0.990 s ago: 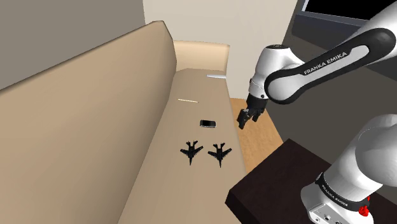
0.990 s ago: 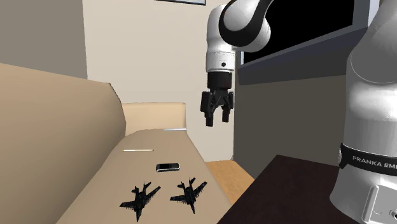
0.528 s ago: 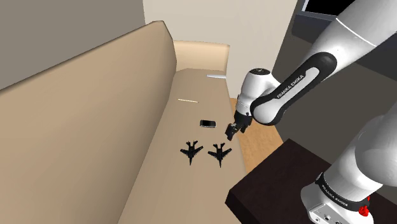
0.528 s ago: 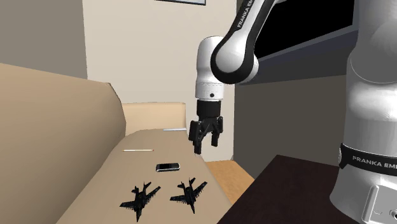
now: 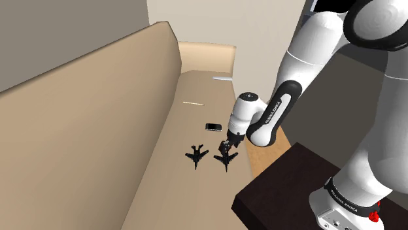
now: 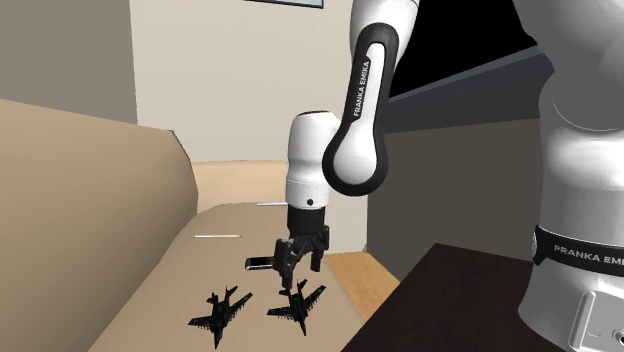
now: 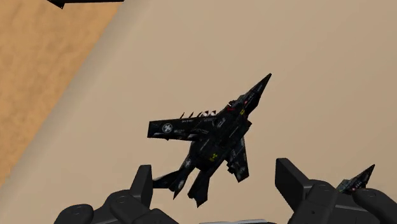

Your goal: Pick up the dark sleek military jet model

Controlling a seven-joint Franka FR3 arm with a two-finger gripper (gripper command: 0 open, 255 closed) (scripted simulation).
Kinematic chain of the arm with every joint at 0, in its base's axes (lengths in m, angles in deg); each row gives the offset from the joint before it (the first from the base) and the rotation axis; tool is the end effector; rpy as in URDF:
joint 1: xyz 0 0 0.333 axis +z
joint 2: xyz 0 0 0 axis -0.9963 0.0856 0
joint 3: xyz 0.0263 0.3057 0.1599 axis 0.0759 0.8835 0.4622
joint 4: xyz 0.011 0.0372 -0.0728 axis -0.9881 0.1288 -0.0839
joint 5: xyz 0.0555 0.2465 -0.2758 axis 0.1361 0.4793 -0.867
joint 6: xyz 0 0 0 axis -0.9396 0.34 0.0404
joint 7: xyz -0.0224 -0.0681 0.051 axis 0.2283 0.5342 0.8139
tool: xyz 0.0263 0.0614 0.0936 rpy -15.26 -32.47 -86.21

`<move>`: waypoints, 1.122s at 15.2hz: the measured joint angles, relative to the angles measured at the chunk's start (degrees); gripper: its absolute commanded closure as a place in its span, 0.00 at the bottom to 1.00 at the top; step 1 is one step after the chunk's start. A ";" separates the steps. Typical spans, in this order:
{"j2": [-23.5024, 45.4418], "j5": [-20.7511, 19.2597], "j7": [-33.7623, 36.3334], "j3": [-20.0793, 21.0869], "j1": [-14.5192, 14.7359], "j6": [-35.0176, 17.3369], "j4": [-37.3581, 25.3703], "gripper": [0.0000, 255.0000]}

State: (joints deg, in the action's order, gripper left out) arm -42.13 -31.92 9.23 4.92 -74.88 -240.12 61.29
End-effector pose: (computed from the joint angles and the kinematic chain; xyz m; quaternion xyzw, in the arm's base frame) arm 0.4281 0.0966 0.1771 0.9988 -0.0047 0.0487 0.0068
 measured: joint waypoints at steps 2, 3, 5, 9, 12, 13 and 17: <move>4.18 -0.76 1.56 -1.72 2.46 -2.22 -2.36 0.00; 5.73 -0.96 1.68 -2.27 2.86 -3.14 -3.11 0.00; 8.16 -1.15 2.13 -3.26 3.91 -4.79 -3.99 0.00; 12.53 -1.10 2.77 -4.52 5.44 -7.44 -5.82 0.00; 13.73 -1.10 2.78 -4.77 5.59 -8.13 -6.39 1.00; 13.79 -1.10 2.78 -4.81 5.59 -8.18 -6.40 1.00; 13.86 -1.10 2.78 -4.84 5.59 -8.24 -6.42 1.00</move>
State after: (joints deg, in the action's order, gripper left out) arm -28.28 -33.02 12.01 0.07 -69.29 -248.36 54.86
